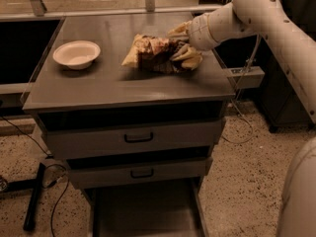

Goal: Pick brown chip bag from bottom drawer and place on counter

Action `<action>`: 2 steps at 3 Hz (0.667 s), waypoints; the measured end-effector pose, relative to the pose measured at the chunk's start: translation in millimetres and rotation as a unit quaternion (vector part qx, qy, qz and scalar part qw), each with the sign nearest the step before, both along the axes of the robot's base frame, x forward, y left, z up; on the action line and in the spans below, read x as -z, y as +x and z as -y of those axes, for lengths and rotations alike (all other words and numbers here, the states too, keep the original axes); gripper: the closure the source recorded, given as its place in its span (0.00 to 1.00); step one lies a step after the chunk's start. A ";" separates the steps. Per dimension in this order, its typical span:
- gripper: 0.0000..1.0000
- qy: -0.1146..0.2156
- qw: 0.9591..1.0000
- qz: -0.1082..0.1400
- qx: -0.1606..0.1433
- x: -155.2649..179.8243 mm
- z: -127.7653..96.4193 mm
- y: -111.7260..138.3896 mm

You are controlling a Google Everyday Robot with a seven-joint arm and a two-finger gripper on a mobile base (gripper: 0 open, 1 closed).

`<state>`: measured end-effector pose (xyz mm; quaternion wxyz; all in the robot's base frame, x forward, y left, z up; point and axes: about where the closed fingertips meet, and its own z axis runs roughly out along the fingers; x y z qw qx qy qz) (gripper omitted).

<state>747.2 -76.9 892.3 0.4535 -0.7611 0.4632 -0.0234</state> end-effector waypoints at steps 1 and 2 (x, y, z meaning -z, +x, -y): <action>0.00 0.000 1.000 0.000 0.000 0.1 -0.1 0.0; 0.00 0.000 1.000 0.000 0.000 0.1 -0.1 0.0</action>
Offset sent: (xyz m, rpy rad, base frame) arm 0.0000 0.0000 0.0000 0.0000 0.0000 0.0000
